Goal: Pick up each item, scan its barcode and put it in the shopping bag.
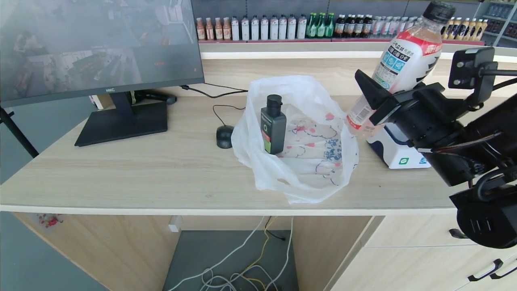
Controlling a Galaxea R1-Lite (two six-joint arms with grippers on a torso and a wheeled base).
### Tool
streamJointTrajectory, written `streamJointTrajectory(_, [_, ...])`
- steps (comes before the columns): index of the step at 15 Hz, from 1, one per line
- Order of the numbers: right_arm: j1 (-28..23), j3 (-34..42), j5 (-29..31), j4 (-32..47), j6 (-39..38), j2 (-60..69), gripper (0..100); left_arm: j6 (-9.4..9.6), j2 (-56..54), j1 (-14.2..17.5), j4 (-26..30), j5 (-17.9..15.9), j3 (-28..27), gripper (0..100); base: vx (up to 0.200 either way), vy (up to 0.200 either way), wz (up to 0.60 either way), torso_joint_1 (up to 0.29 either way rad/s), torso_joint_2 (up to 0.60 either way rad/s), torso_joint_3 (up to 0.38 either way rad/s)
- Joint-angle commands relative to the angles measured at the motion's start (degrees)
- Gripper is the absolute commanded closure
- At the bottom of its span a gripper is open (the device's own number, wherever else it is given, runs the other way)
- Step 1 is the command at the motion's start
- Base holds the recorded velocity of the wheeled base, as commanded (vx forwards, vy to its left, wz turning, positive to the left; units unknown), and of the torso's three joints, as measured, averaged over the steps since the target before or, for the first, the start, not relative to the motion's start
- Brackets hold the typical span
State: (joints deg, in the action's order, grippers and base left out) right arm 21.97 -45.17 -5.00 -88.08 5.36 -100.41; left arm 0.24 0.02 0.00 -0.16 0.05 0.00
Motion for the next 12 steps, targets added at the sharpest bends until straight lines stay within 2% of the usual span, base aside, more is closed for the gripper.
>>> streamJointTrajectory(1, [1.7, -2.1, -0.1, 0.1, 0.1, -2.6, 100, 0.02, 0.0, 0.0, 0.0, 0.0, 0.0, 0, 0.000, 0.000, 0.00, 0.000, 0.00, 0.000])
streamJointTrajectory(3, [3.7, -3.1, 0.0, 0.1, 0.1, -5.5, 100, 0.02, 0.0, 0.0, 0.0, 0.0, 0.0, 0, 0.000, 0.000, 0.00, 0.000, 0.00, 0.000])
streamJointTrajectory(12, [3.7, -11.2, 0.1, 0.4, 0.0, -14.9, 100, 0.02, 0.0, 0.0, 0.0, 0.0, 0.0, 0, 0.000, 0.000, 0.00, 0.000, 0.00, 0.000])
